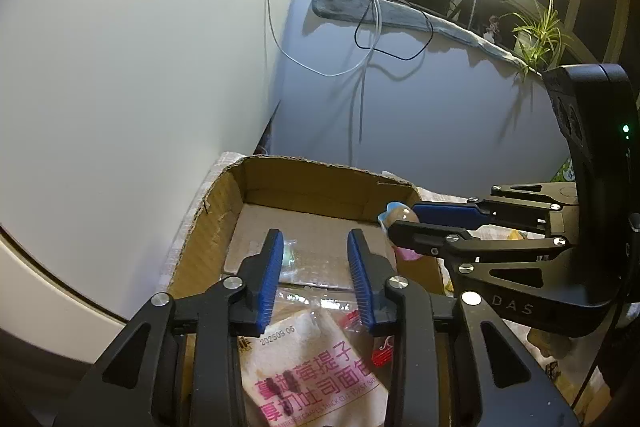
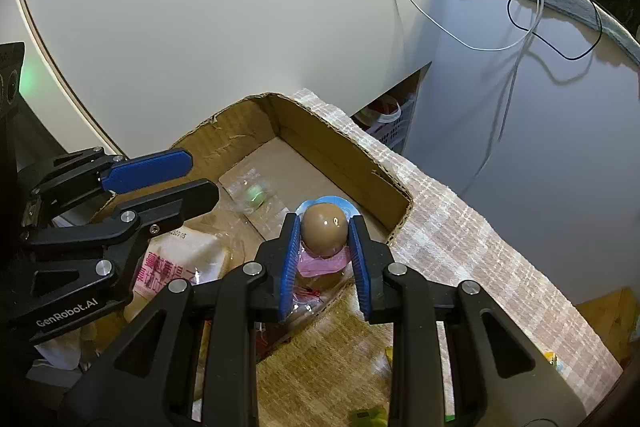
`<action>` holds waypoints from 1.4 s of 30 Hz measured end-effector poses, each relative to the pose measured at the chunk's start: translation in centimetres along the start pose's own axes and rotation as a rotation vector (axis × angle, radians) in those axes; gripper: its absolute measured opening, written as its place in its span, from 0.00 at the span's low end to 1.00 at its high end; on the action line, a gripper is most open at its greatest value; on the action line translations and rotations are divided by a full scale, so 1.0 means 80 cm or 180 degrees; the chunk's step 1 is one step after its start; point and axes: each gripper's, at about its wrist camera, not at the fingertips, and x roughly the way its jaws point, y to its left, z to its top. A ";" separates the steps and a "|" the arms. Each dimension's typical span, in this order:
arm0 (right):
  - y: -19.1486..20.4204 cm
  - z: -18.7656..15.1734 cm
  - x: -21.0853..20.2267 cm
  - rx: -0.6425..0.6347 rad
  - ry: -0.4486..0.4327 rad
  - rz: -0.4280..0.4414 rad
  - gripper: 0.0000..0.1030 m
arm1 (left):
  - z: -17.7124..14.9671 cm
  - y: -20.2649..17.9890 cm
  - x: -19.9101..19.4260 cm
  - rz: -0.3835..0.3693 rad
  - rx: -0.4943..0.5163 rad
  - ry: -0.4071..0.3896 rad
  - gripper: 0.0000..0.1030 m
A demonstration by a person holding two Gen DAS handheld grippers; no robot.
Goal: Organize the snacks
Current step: 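Carry the green sweet into the box with the left gripper while the right drops the egg candy there, then withdraw both open grippers from the box toward the remaining candies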
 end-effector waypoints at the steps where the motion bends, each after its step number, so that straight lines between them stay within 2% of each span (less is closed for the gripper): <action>1: -0.001 0.000 -0.001 0.0006 -0.0006 -0.0004 0.28 | 0.000 0.000 -0.001 0.0003 -0.0003 -0.0001 0.31; 3: -0.002 0.000 -0.005 0.0012 -0.0034 -0.0004 0.45 | 0.001 0.002 0.000 0.0002 -0.0004 0.0000 0.31; 4: -0.002 0.000 -0.007 0.0012 -0.0048 -0.0015 0.47 | 0.001 0.002 0.000 0.0007 -0.0004 -0.0002 0.31; 10: -0.003 -0.003 -0.021 0.0020 -0.0086 -0.0045 0.48 | 0.002 0.002 -0.010 0.0029 -0.0015 -0.0053 0.31; 14: -0.007 -0.012 -0.042 0.0040 -0.0144 -0.0071 0.56 | 0.001 -0.002 -0.023 0.0018 0.0000 -0.0111 0.31; 16: -0.009 -0.018 -0.055 0.0052 -0.0172 -0.0087 0.56 | -0.001 -0.008 -0.030 0.0000 0.0028 -0.0135 0.32; 18: -0.012 -0.027 -0.071 0.0061 -0.0210 -0.0110 0.56 | -0.003 -0.014 -0.037 -0.0032 0.0053 -0.0161 0.39; 20: -0.015 -0.037 -0.085 0.0073 -0.0232 -0.0123 0.56 | -0.006 -0.022 -0.043 -0.0076 0.0075 -0.0183 0.40; 32: -0.052 -0.152 -0.170 0.0183 -0.0202 -0.0269 0.57 | -0.035 -0.098 -0.059 -0.0383 0.0331 -0.0130 0.40; 42: -0.083 -0.250 -0.189 0.0252 0.0079 -0.0323 0.57 | -0.070 -0.163 -0.038 -0.0659 0.0525 0.0133 0.40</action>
